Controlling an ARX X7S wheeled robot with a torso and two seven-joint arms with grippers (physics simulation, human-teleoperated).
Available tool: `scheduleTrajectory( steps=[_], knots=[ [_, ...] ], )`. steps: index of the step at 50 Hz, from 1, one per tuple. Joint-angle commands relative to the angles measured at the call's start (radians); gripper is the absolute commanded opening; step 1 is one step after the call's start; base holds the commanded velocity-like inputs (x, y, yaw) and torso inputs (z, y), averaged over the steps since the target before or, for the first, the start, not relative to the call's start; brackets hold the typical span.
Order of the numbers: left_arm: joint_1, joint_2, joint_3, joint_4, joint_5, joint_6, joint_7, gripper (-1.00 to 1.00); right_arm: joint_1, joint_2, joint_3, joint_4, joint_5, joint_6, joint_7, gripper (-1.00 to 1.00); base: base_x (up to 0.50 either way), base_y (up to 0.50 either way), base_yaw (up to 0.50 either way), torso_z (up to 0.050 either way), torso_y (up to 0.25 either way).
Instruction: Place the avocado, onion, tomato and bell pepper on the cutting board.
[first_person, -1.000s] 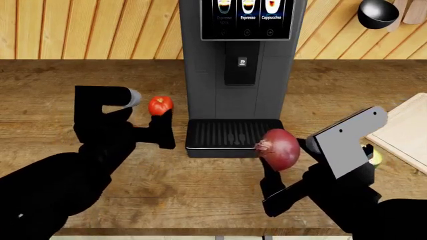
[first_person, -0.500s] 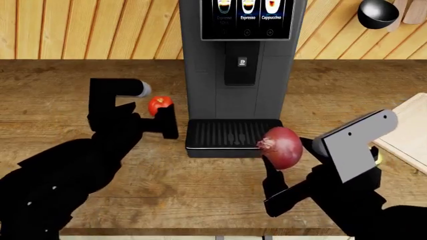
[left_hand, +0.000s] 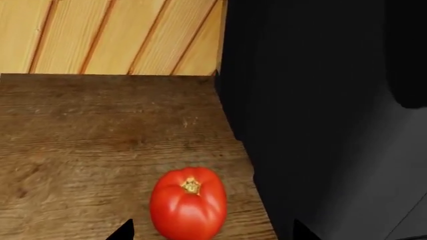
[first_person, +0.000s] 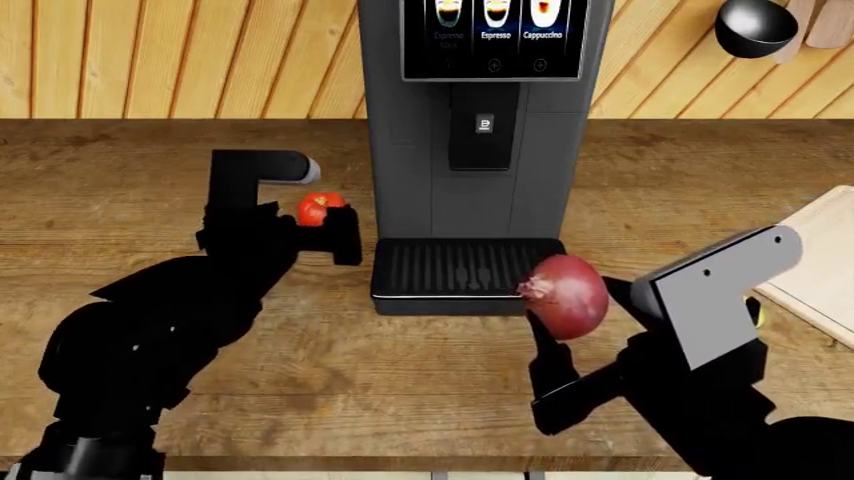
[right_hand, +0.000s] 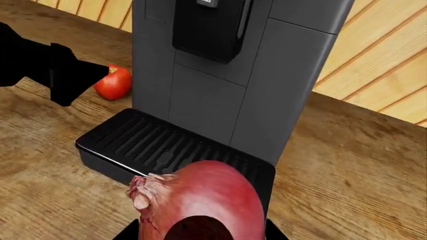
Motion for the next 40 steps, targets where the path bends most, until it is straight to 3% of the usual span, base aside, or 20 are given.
scheduleTrajectory(
  steps=[1,40],
  knots=[
    [-0.023,0.019,0.027,-0.098,0.032,0.044,0.027,1.00,0.018,-0.005,-0.011,0.006,-0.015,0.008,-0.008,-1.00,0.00,0.00,0.00,0.000,0.000],
    [-0.140,0.104,0.120,-0.488,0.156,0.256,0.134,1.00,0.037,-0.015,-0.050,0.029,-0.053,0.003,-0.025,-1.00,0.00,0.00,0.00,0.000,0.000]
  ],
)
